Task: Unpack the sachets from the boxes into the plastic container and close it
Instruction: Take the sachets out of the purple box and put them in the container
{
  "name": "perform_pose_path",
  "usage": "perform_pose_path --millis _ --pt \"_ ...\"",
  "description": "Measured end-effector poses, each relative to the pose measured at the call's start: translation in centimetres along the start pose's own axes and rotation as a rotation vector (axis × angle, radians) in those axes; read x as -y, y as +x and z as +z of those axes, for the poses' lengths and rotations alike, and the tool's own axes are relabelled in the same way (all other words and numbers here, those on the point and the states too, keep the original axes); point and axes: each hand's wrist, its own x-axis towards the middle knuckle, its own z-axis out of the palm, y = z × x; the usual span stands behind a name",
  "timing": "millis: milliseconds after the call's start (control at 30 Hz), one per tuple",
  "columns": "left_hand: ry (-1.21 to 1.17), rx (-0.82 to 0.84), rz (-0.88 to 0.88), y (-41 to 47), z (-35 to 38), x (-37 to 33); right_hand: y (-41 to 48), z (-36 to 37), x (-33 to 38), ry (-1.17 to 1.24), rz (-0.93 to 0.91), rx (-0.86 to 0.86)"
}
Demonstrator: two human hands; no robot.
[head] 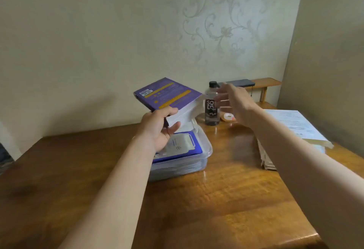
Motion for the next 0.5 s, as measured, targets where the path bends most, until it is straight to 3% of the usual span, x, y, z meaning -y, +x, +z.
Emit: perform_pose_path --millis 167,300,500 --pt "0.257 0.198 -0.135 -0.9 8.2 3.2 -3.1 -8.6 0.8 0.162 0.026 -0.035" --pt "0.374 0.337 -0.204 -1.1 14.1 5.9 -5.3 -15.0 -0.3 0.065 0.005 -0.149" --pt "0.699 0.39 -0.076 -0.3 19.9 9.8 -6.9 -21.5 -2.8 -0.061 0.095 -0.324"
